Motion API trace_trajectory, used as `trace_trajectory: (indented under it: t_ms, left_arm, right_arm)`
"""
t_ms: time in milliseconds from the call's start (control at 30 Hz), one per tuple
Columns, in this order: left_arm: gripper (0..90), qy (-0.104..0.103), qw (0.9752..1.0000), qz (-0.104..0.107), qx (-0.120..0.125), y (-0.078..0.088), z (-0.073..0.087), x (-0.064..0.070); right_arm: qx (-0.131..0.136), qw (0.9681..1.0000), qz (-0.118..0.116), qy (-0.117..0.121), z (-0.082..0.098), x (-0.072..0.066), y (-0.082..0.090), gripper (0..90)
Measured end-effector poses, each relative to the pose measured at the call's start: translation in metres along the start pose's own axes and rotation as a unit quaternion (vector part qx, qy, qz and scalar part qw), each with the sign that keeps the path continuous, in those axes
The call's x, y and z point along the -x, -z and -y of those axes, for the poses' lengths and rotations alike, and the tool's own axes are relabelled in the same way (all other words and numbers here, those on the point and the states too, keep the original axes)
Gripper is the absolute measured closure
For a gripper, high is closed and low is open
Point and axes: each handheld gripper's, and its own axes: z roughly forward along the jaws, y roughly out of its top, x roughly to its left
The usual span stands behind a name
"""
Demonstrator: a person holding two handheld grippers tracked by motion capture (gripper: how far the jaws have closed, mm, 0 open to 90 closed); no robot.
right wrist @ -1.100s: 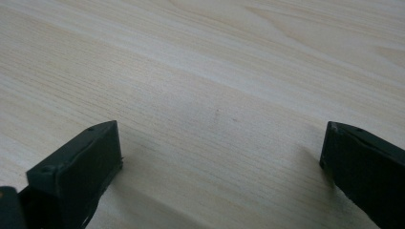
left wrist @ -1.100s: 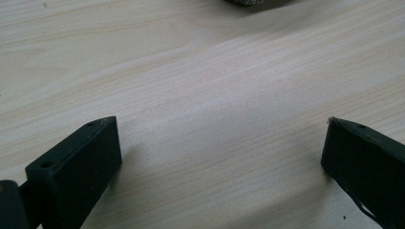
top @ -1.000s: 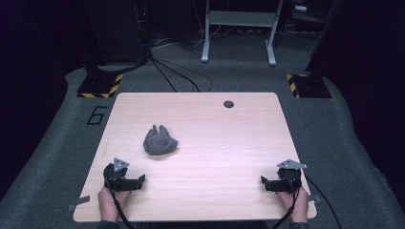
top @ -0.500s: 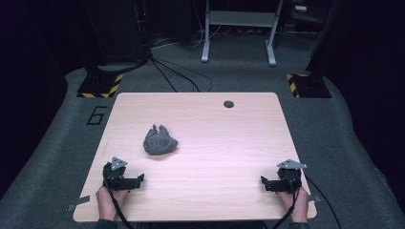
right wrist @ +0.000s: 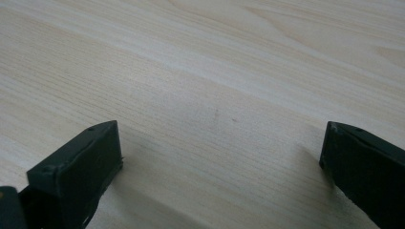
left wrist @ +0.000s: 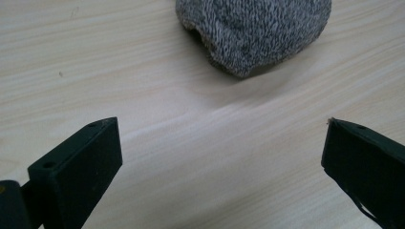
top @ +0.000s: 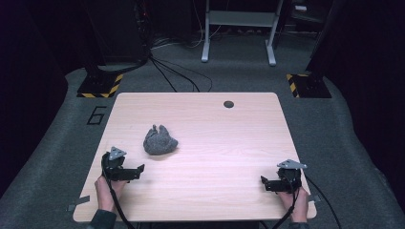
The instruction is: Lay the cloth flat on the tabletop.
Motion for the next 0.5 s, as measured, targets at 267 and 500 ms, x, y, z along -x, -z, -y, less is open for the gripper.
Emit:
trace_trajectory:
  t_ms: [267,500]
  left_arm:
    - [0.1,-0.011,0.9999,0.002,0.011,0.0,-0.022,0.0]
    - [0.1,-0.029,0.9994,0.01,0.015,-0.007,-0.049,0.003]
  right_arm:
    - [-0.002,1.0,0.0,0.001,0.0,0.0,0.0,0.0]
    - [-0.001,1.0,0.0,0.0,0.0,0.0,0.0,0.0]
